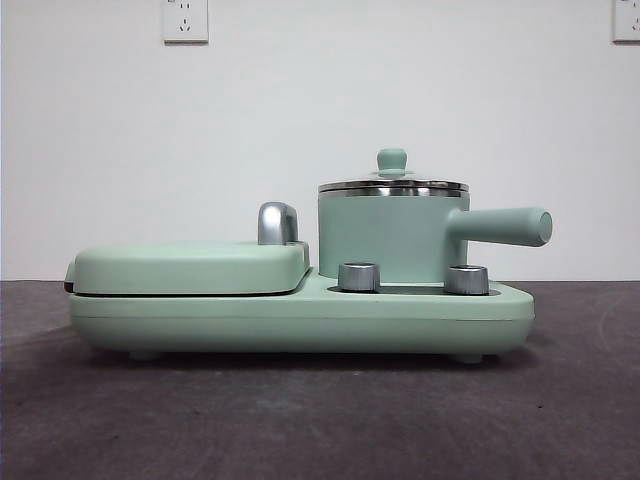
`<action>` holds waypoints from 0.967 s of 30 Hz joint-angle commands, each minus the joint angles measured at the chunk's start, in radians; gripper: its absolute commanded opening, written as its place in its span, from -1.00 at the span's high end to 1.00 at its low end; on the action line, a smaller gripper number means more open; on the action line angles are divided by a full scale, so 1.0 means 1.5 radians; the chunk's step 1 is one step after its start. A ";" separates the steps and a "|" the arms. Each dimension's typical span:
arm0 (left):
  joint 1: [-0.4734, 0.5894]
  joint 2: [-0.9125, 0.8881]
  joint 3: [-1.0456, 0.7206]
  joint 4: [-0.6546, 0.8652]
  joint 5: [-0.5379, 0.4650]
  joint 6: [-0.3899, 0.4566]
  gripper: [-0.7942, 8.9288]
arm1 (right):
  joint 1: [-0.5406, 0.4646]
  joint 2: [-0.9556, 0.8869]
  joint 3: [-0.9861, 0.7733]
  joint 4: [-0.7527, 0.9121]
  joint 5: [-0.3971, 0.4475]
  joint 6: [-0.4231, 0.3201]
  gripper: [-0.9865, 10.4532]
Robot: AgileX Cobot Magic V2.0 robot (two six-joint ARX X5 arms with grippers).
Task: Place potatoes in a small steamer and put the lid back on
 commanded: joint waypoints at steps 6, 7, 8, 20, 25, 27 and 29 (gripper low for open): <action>-0.005 0.003 0.005 0.001 0.000 0.017 0.82 | 0.002 0.002 0.007 -0.002 -0.014 -0.037 0.80; -0.005 0.002 0.006 0.001 0.000 0.017 0.82 | 0.002 0.002 0.007 -0.002 -0.015 -0.037 0.80; -0.005 0.002 0.006 0.001 0.000 0.017 0.82 | 0.002 0.002 0.007 -0.001 -0.012 -0.038 0.80; -0.005 0.002 0.006 0.001 0.000 0.017 0.82 | 0.003 0.002 0.007 -0.001 -0.012 -0.037 0.80; 0.017 -0.016 0.005 0.000 0.000 0.018 0.82 | 0.003 0.002 0.007 -0.001 -0.012 -0.037 0.80; 0.050 -0.031 0.002 0.003 0.000 0.020 0.82 | 0.003 0.002 0.007 -0.001 -0.012 -0.037 0.80; 0.090 -0.045 -0.011 0.019 -0.001 0.055 0.82 | 0.003 0.002 0.007 -0.001 -0.012 -0.037 0.80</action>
